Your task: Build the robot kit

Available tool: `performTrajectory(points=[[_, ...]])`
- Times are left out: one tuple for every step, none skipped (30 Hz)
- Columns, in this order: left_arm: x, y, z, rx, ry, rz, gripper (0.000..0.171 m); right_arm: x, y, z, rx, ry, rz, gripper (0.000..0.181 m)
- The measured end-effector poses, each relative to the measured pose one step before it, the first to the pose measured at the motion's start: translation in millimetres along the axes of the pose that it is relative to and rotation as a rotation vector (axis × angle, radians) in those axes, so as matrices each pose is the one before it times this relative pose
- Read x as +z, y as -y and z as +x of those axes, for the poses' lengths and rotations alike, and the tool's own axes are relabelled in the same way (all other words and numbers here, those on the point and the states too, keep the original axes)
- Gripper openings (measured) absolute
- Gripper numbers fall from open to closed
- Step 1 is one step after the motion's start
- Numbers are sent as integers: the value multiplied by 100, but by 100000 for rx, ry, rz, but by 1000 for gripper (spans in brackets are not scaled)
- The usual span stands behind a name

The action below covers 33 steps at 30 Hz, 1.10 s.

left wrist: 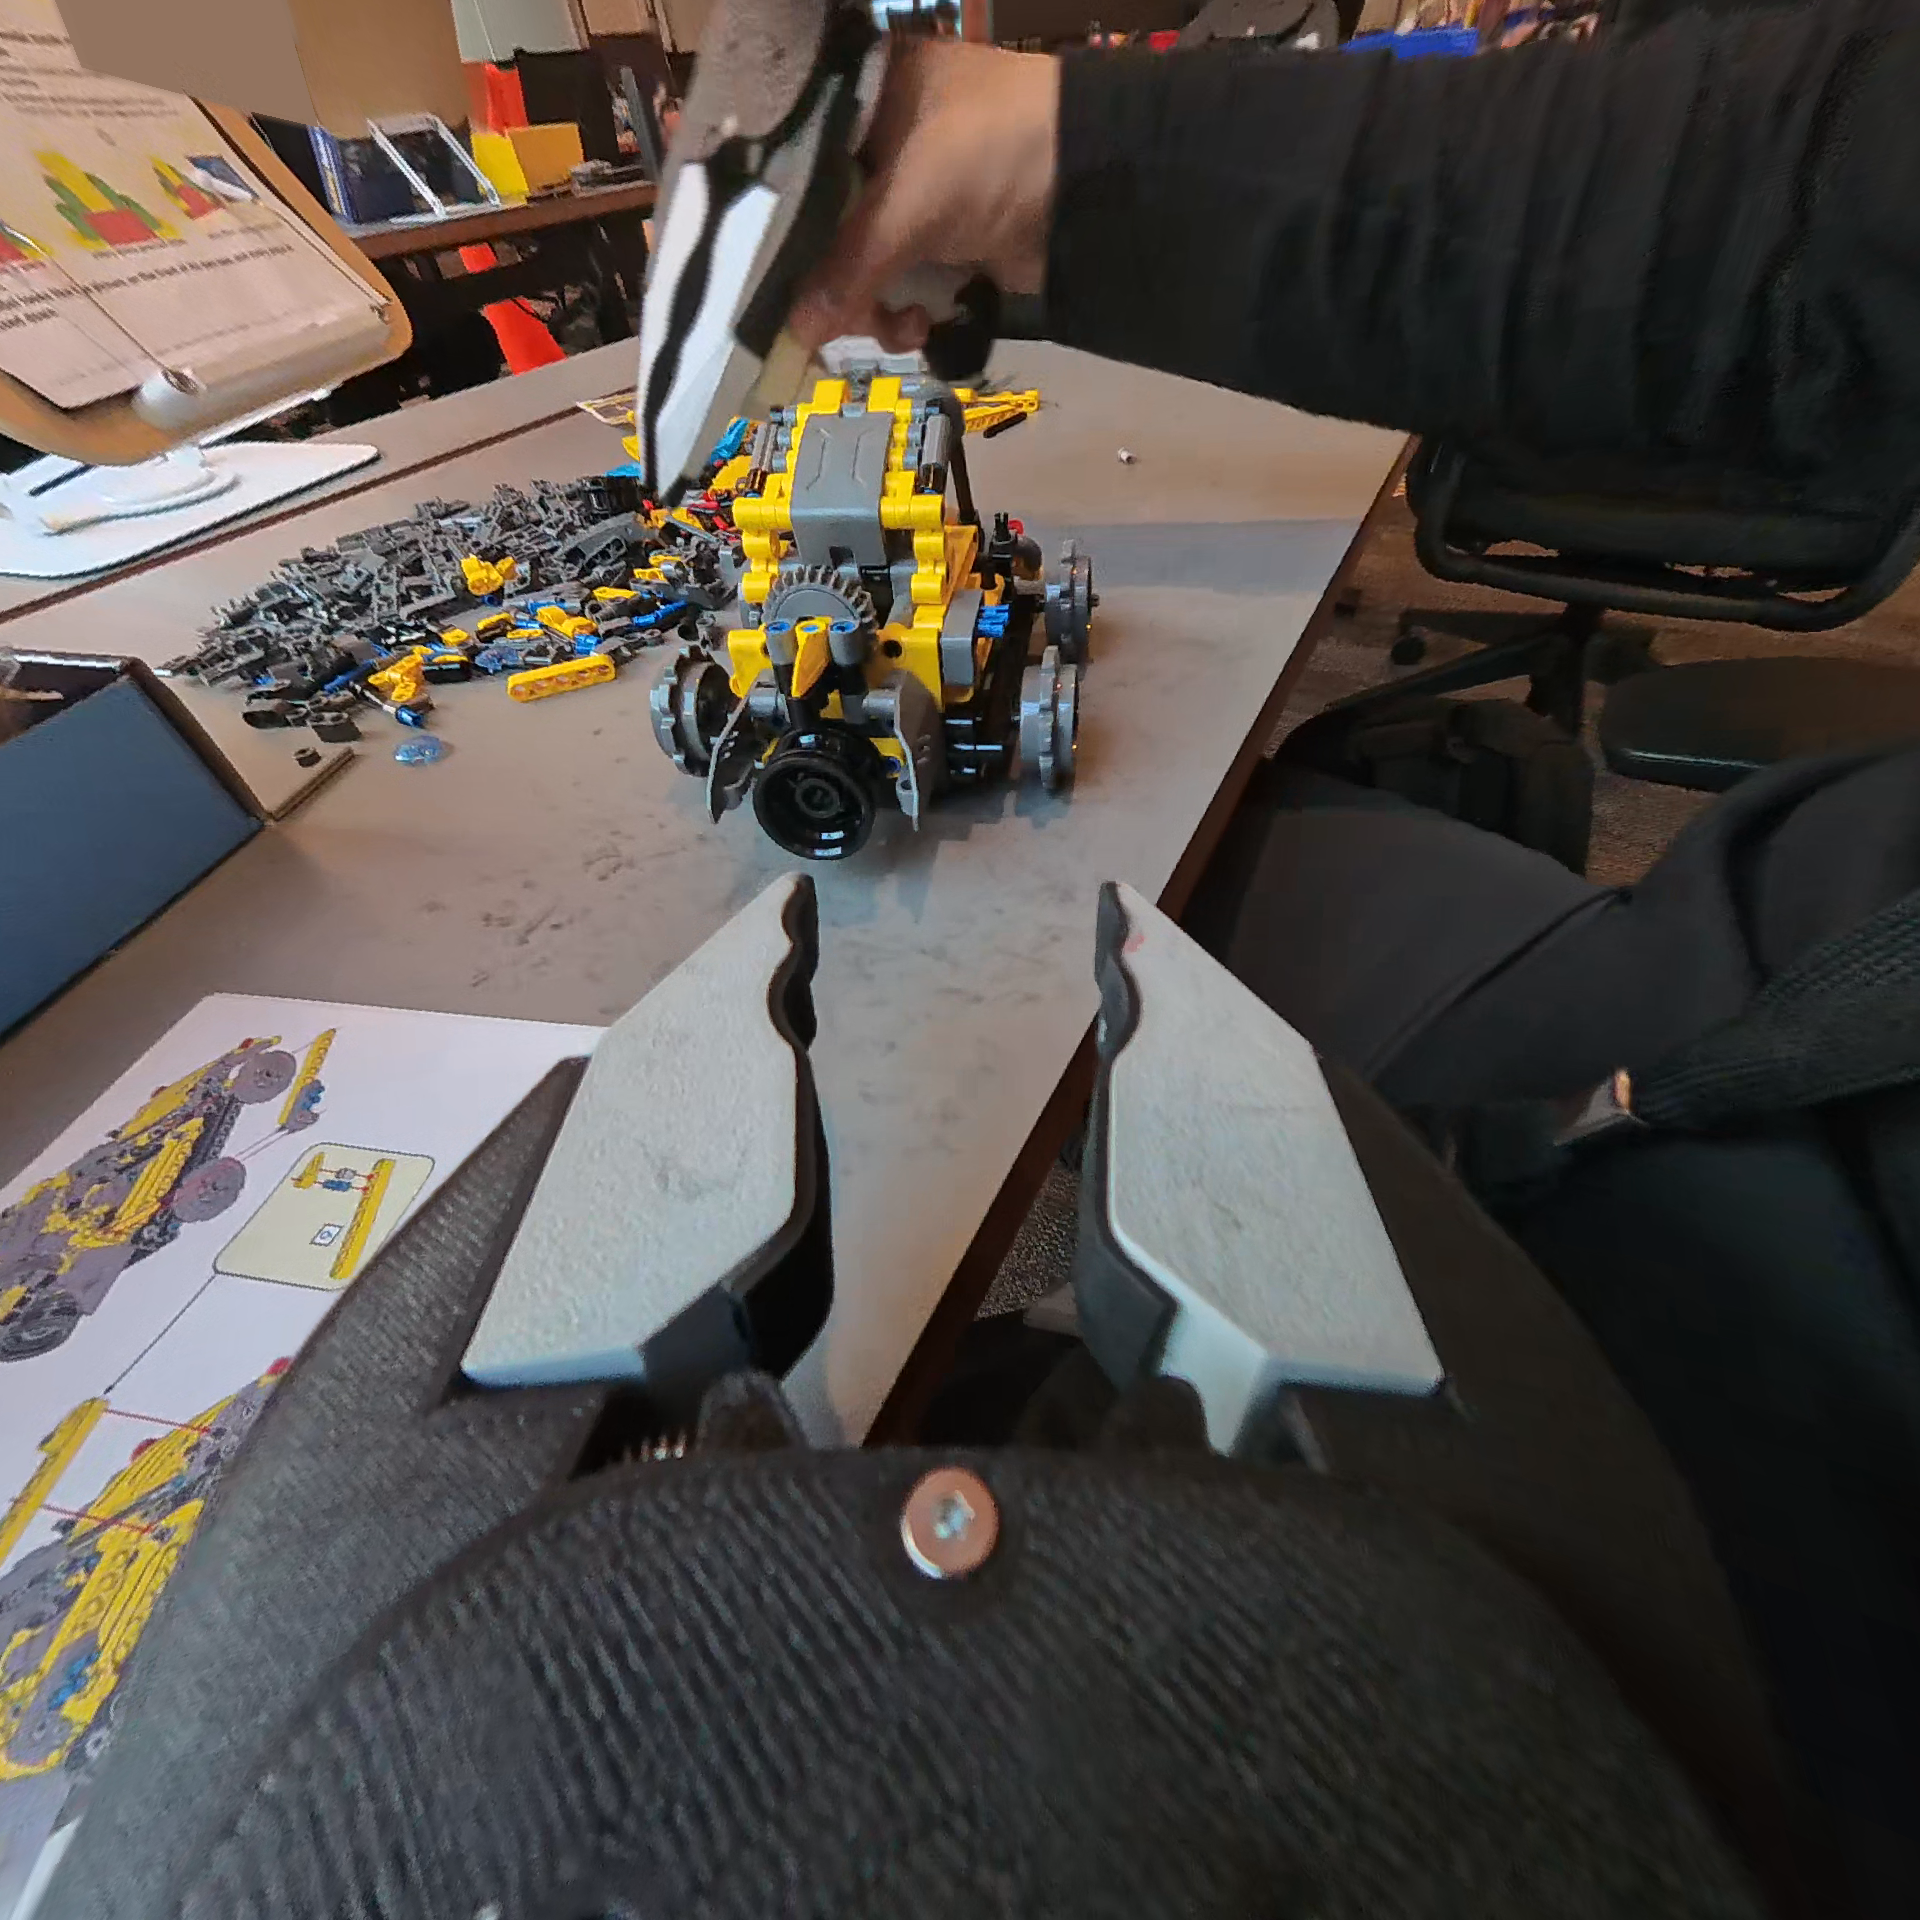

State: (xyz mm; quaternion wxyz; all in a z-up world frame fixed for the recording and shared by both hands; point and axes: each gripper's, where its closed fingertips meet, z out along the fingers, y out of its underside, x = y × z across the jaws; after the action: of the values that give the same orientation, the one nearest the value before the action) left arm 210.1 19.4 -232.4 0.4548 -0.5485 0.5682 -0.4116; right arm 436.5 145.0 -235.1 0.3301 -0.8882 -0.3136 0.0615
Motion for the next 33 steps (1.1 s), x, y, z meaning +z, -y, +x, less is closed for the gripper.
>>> performTrajectory(points=[[-1, -127, -39, -117, -50, -327, 51, 927, -4, 133, -4058, 625, -5158, 10], [-4, -104, -66, -192, 26, -207, 51, 762, -95, 58, -3811, 876, -4956, 9], [-6, -80, -55, -510, -181, -75, 50, 614, -207, 110, -3016, 365, -5060, 8], [18, -71, -42, -883, -380, -123, 50, 478, -220, 217, -2460, -663, -4672, 7], [28, -54, -57, -1068, -328, -187, 50, 380, -114, -76, -2669, 397, -3486, 7], [32, -29, -55, -962, -400, -88, 50, 298, -5, -281, -2600, 1110, -2286, 7], [19, 15, -21, -692, -434, 105, 50, 224, -49, -166, -1900, 356, -2095, 6], [15, 55, -27, -520, -332, 263, 49, 209, -267, -30, -1372, -116, -2872, 2], [8, 78, -4, -486, -372, 457, 48, 203, -471, 153, -1152, -876, -3511, 1], [31, 31, 29, -563, -567, 271, 48, 202, -478, 335, -820, -1644, -3196, 1], [35, -39, 62, -507, -687, -148, 47, 174, -339, 255, -203, -1059, -2111, 2], [27, -56, 26, -249, -493, -270, 48, 44, 156, 18, 616, 455, 837, 2], [9, -27, 0, -77, -177, -74, 47, -65, 449, -234, 1012, 2039, 2508, 5], [-19, 14, -15, -131, -114, 153, 47, -44, 352, -235, 834, 1960, 1765, 5], [-40, 35, -2, -316, -179, 198, 47, 47, 45, 4, -200, 271, -164, 5], [-49, 6, -13, -366, -148, 147, 47, 126, -174, 208, -1172, -1204, -1577, 5], [-52, 1, -22, -291, -119, 109, 47, 99, -67, 91, -1241, -572, -818, 6], [-46, -5, -31, -279, -63, 46, 47, -16, 86, -179, -546, 1295, -20, 6], [-49, -7, -51, -302, 19, 112, 47, -26, -23, -96, 14, 782, -687, 8], [-45, 1, -40, -296, 9, 174, 47, 0, -21, -30, -75, 263, -500, 8], [-12, 0, -27, -262, -35, 90, 47, 19, 40, -14, -239, 28, 80, 8], [6, -4, 1, -128, -87, -54, 46, 25, 50, 69, 102, -330, 191, 8], [21, -24, 3, 27, -42, -153, 47, 11, 38, 35, 300, -127, 144, 8], [30, -25, 25, 174, -60, -171, 46, -4, -3, -12, -22, -3, -34, 8], [22, -53, 28, 305, -5, -216, 46, -3, -6, -31, -705, -310, 17, 9], [28, -44, 15, 390, 116, -240, 46, -16, -27, 46, -1377, -1158, 72, 5], [22, -39, 9, 344, 115, -184, 46, -39, 32, -141, -1591, -83, 533, 0], [31, -35, 9, 174, 55, -183, 46, 87, -12, -543, -503, 2608, 69, 0], [41, -31, 2, 2, 49, -175, 45, 256, -166, -233, 47, 556, -878, 0], [24, -17, -8, -107, 38, -106, 45, 16, 191, -17, -494, -883, 1570, 0], [19, -25, -10, -63, 27, -76, 45, -26, -46, 54, -546, -1039, 53, 0], [10, -27, -19, 44, 108, -71, 45, -50, -68, 78, -85, -1066, -125, 0], [5, -37, 1, 167, 122, -142, 45, -46, -80, 11, -43, -733, -113, 0]])
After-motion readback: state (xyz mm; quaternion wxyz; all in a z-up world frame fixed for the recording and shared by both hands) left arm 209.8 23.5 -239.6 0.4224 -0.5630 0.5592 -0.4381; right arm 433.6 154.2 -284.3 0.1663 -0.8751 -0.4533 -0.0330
